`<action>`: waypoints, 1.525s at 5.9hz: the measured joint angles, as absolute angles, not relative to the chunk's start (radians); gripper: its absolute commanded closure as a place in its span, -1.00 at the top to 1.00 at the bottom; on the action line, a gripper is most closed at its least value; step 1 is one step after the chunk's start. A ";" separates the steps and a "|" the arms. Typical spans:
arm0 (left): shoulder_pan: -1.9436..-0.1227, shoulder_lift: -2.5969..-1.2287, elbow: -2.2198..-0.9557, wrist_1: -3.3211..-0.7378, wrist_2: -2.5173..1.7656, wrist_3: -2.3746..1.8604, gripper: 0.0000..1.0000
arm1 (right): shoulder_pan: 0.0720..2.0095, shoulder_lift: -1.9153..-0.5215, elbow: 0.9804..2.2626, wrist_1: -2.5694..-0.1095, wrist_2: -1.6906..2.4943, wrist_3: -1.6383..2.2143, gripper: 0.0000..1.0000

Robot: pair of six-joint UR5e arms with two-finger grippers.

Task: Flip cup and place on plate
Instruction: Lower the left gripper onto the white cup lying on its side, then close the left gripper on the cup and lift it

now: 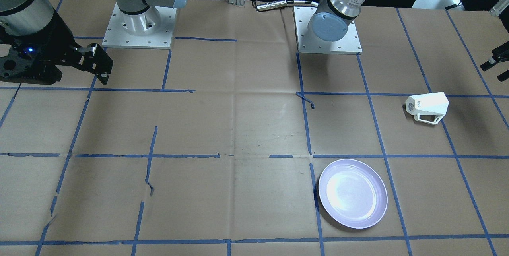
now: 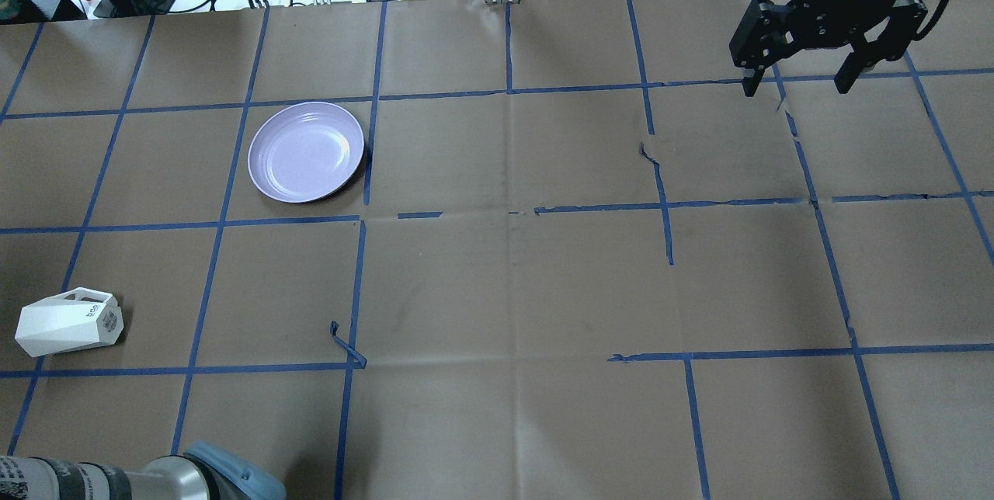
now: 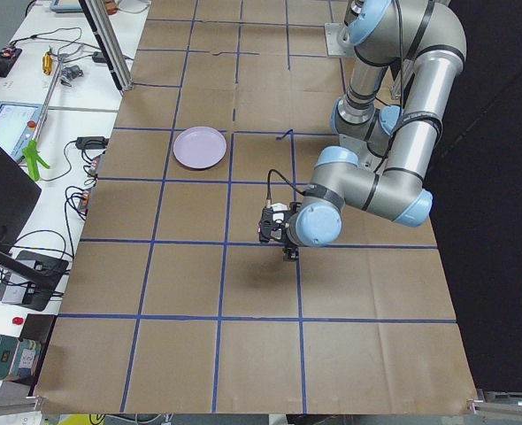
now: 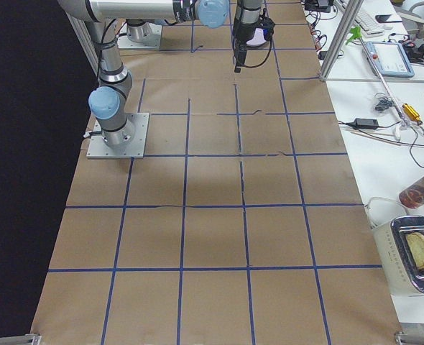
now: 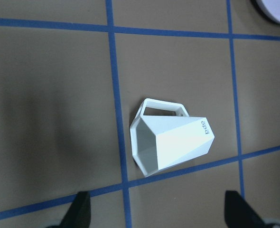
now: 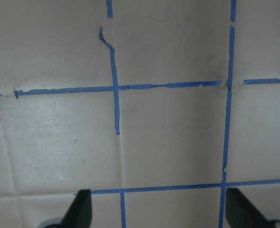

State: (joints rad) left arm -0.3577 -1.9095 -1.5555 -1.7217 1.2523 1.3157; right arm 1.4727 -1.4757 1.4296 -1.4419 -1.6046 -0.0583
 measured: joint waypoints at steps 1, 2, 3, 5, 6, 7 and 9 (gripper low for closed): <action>-0.348 -1.971 -1.550 -1.811 1.185 1.332 0.97 | 1.473 -1.476 1.430 -1.442 -1.605 -0.058 1.00; -0.340 -2.041 -1.533 -1.888 1.153 1.370 0.97 | 1.473 -1.476 1.430 -1.442 -1.605 -0.058 1.00; -0.324 -2.119 -1.502 -1.945 1.143 1.409 0.97 | 1.473 -1.476 1.430 -1.442 -1.605 -0.058 1.00; -0.302 -2.244 -1.448 -2.075 1.125 1.460 0.96 | 1.473 -1.476 1.430 -1.442 -1.605 -0.058 1.00; -0.301 -2.284 -1.442 -2.142 1.101 1.468 0.96 | 1.473 -1.476 1.430 -1.442 -1.605 -0.058 1.00; -0.301 -2.323 -1.441 -2.193 1.081 1.477 0.87 | 1.473 -1.476 1.430 -1.442 -1.605 -0.058 1.00; -0.301 -2.368 -1.440 -2.268 1.041 1.503 -0.71 | 1.473 -1.476 1.430 -1.442 -1.605 -0.058 1.00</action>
State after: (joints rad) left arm -0.3006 -2.3680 -1.4399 -2.2676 1.0406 1.5026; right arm 1.4731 -1.4757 1.4297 -1.4419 -1.6046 -0.0583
